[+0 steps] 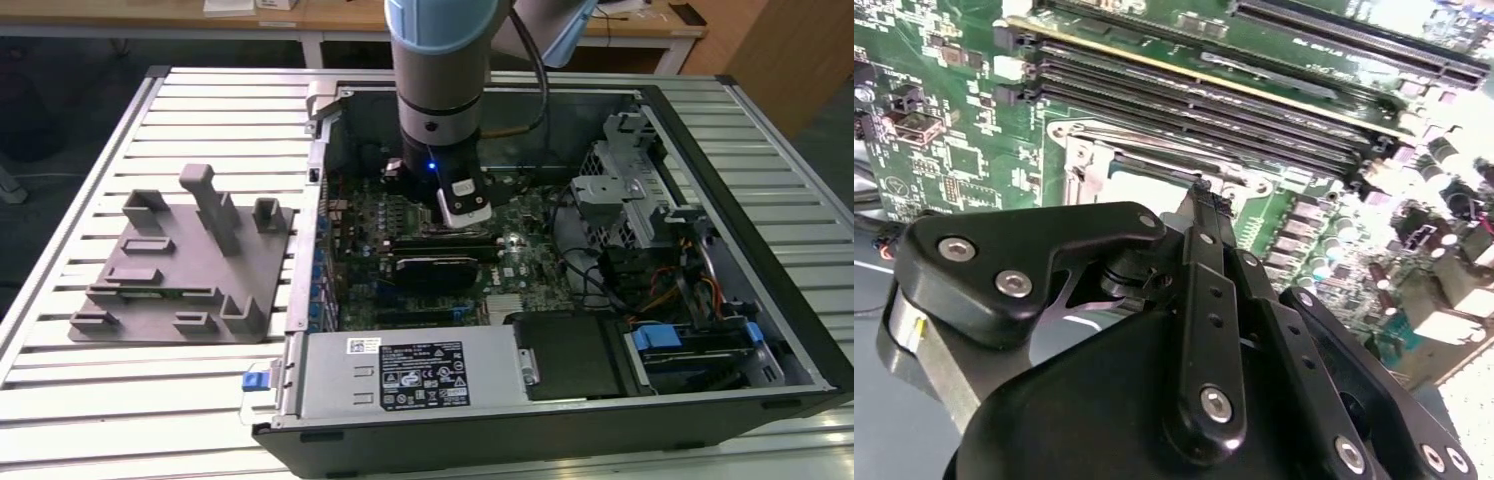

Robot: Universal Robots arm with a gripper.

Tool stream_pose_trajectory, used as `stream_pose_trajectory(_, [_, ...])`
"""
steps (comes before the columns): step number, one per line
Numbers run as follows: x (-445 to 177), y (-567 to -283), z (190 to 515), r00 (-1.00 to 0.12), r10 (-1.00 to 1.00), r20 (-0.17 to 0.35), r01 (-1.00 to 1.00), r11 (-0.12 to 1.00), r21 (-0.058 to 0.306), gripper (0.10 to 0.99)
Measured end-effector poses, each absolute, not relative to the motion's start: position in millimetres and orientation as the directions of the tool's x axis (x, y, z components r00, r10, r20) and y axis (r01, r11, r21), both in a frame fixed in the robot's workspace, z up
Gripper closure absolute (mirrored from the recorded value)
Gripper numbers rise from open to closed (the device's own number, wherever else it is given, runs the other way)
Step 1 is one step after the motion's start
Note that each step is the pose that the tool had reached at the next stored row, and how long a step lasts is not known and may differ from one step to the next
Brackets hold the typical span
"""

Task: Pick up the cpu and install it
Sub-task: 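Install the second cpu locking lever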

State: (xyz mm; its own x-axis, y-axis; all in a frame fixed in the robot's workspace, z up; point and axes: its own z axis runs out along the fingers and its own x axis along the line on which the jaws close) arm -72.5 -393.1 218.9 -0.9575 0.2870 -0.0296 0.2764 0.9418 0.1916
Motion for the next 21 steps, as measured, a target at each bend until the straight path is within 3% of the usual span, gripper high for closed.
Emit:
stream_pose_trajectory(14, [-50,-370,215,-0.958,0.285,-0.023,0.28,0.95,0.136,0.98])
stream_pose_trajectory(21, [-45,-366,214,-0.958,0.285,-0.012,0.282,0.951,0.127,0.98])
